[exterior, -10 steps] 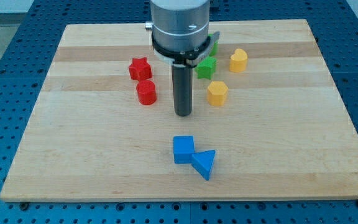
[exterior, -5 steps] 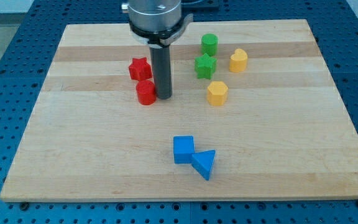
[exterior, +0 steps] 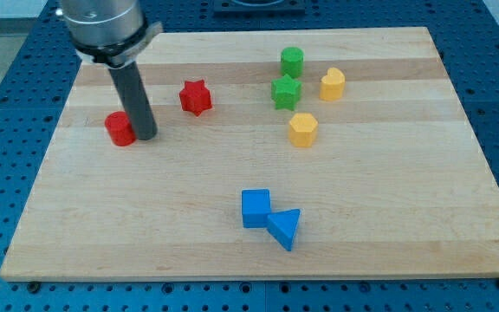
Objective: Push the green circle towards the red star
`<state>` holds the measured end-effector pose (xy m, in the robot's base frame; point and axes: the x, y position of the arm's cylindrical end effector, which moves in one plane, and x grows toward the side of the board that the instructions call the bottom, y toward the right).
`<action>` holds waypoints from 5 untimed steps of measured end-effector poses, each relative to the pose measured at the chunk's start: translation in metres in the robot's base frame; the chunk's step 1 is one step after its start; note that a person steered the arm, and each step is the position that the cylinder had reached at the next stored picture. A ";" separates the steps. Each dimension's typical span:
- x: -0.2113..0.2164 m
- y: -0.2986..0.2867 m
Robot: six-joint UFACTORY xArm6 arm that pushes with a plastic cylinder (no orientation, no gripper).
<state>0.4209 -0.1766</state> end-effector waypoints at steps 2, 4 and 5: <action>0.000 0.038; -0.050 0.158; -0.063 0.158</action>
